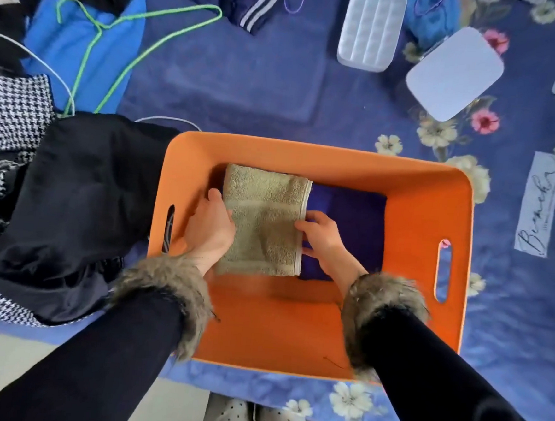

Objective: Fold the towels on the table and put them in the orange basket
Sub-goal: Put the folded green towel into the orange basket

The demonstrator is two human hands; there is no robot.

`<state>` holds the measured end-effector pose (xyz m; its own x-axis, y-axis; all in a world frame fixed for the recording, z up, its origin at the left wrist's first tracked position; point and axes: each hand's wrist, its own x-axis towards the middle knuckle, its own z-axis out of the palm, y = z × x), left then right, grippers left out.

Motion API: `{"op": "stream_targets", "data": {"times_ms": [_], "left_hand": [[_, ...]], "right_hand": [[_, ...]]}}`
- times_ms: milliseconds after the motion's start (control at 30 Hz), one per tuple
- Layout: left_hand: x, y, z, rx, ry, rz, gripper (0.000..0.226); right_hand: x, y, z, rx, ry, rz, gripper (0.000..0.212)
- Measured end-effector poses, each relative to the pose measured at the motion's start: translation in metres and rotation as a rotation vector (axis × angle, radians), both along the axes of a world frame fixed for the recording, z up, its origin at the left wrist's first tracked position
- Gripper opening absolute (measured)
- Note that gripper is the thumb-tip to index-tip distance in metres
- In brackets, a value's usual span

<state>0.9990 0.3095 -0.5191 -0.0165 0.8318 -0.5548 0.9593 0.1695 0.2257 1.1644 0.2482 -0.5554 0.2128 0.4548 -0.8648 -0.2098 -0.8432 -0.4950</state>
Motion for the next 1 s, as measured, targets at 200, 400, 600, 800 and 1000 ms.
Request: {"op": "stream_targets", "data": {"times_ms": [200, 400, 600, 800, 1000], "left_hand": [[-0.005, -0.012, -0.009, 0.226, -0.045, -0.19, 0.051], [-0.008, -0.027, -0.032, 0.04, 0.242, -0.78, 0.123], [-0.016, -0.011, -0.061, 0.066, 0.398, -0.866, 0.147], [-0.02, -0.005, -0.084, 0.056, 0.372, -0.87, 0.151], [-0.017, -0.005, -0.084, 0.019, 0.361, -0.875, 0.148]], "right_hand": [[-0.008, -0.001, -0.002, 0.087, -0.234, 0.369, 0.049], [-0.014, -0.024, -0.001, 0.455, -0.932, 1.095, 0.092], [0.005, -0.01, -0.029, 0.414, -1.102, 1.555, 0.124], [0.01, -0.003, -0.053, 0.358, -1.079, 1.577, 0.122], [0.009, 0.003, -0.053, 0.34, -1.074, 1.623, 0.12]]}}
